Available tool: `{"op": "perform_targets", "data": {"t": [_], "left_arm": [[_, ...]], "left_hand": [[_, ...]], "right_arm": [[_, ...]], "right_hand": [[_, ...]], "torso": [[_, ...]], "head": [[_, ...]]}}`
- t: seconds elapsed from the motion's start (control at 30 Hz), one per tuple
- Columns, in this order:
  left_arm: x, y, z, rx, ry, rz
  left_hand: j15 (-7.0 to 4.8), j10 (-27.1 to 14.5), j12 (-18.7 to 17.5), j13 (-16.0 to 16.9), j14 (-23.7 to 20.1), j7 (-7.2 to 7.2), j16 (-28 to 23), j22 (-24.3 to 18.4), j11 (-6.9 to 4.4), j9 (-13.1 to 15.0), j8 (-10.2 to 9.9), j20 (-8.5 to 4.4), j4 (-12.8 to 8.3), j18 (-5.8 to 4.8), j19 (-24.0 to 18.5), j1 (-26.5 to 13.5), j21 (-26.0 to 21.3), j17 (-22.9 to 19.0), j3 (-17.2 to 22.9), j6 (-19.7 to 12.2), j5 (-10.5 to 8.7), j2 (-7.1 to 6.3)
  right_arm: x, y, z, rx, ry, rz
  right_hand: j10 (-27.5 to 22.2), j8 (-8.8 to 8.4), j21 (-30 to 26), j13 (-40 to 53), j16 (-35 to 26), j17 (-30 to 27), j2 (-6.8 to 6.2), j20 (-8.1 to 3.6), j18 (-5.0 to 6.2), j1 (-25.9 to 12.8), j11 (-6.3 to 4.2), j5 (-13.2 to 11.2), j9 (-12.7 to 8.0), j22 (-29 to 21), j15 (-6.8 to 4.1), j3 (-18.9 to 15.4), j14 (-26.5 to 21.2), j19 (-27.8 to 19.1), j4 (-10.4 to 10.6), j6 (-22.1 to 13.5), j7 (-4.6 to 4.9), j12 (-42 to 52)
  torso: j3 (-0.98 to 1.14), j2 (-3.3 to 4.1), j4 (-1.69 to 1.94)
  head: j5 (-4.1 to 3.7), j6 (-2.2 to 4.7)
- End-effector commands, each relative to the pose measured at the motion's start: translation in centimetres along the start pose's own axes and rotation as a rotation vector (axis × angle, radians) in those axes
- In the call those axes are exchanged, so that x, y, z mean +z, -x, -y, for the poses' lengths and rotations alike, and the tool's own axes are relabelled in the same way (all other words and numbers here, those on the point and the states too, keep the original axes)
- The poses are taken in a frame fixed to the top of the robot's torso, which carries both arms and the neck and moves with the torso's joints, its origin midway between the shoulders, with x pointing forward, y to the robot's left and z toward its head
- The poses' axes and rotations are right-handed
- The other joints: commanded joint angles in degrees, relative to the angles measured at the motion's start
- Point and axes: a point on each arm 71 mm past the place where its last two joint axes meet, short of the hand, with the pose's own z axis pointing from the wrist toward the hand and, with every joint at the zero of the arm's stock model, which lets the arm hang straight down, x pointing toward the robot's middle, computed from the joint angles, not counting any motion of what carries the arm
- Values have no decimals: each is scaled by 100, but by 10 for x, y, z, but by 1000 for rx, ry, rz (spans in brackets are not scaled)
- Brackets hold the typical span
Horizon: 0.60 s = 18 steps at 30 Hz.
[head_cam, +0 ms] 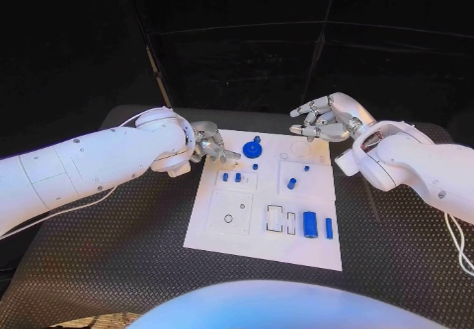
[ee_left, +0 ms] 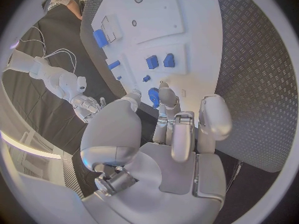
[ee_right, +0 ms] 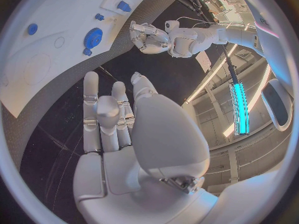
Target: Assemble the parts on the task board
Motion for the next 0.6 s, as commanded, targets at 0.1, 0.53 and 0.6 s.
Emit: {"op": "perform_targets", "data": {"t": [0.1,0.53,0.6], "left_arm": [[3,3,20,-67,-187,90],[18,-16,53,142,-558,253],[21,-20,55,190,-570,251]], "left_hand": [[313,-1081,-714,-415,-877,347,-2239,-2039,322,-189,-333,203,-358,379,-1483,1232,-2212,-1353,148,-721,158,81],[514,-1266,-2966,-2355,-1325,477,-4365,-2877,590,-1043,-1426,468,-755,475,-1252,2643,-3293,-3453,964,-459,29,-416],[501,-1223,-3096,-2489,-955,455,-3935,-2857,570,-1108,-1517,435,-743,480,-1015,2623,-3212,-3147,926,-374,38,-453]], "right_arm": [[1,0,-2,7,8,-2],[2,-2,-3,8,11,-4],[3,-2,-3,9,12,-4]], "right_hand": [[-37,16,-40,-6,-31,12,-28,3,27,-16,-5,-31,-3,-9,3,-16,-11,26,21,-26,-7,38],[-38,19,-43,-7,-30,17,-13,3,27,-3,-7,-29,-2,-10,2,-9,-9,29,19,-24,-8,41],[-38,19,-43,-7,-30,17,-13,3,27,-3,-7,-29,-2,-10,2,-9,-9,29,19,-24,-8,41]], "torso": [[10,4,-8],[7,9,-3],[1,9,-7]], "head": [[-34,44],[-79,106],[-83,111]]}}
